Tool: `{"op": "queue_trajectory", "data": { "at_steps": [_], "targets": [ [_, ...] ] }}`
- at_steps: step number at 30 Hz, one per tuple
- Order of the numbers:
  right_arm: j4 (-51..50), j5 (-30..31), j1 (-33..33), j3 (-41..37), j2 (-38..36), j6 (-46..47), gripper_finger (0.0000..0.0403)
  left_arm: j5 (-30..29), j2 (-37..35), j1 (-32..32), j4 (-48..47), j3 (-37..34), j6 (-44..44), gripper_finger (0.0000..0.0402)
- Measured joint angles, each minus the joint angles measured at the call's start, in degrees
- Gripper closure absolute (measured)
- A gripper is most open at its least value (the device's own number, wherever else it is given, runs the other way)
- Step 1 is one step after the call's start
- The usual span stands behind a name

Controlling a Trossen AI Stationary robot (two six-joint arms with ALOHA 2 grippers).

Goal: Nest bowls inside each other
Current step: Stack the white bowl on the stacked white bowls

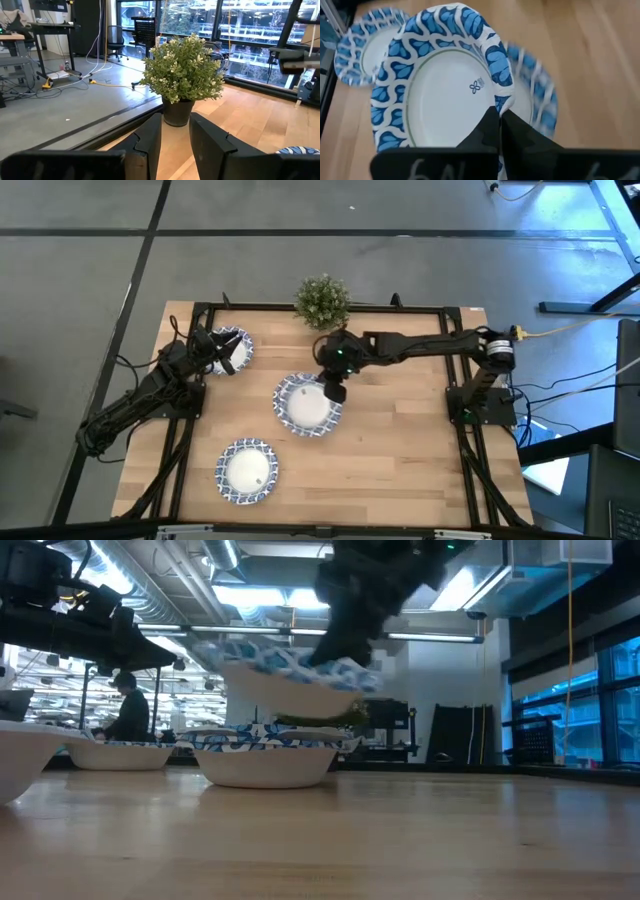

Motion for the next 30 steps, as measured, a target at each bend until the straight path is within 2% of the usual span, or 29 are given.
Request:
{"op": "queue_trajectory", "data": {
  "at_steps": [5, 8, 14, 30],
  "targets": [
    [-5.64, -1.36, -0.59, 10.95, 6.44, -4.37, 0.04, 0.0, 0.0, 0.0, 0.0, 0.0, -0.04, 0.0306],
    [-10.37, -2.46, -0.75, 14.81, 9.92, -6.03, 0.04, 0.0, 0.01, -0.01, 0.01, 0.0, -0.25, 0.0306],
    [-11.47, -2.47, -1.89, 14.78, 13.23, -8.89, 0.04, 0.0, 0.01, -0.01, 0.01, 0.0, -1.22, 0.0306],
    [-11.32, -3.18, -3.34, 14.72, 13.44, -9.3, 0.04, 0.0, 0.02, -0.02, 0.01, 0.0, -0.99, 0.0306]
  ]
}}
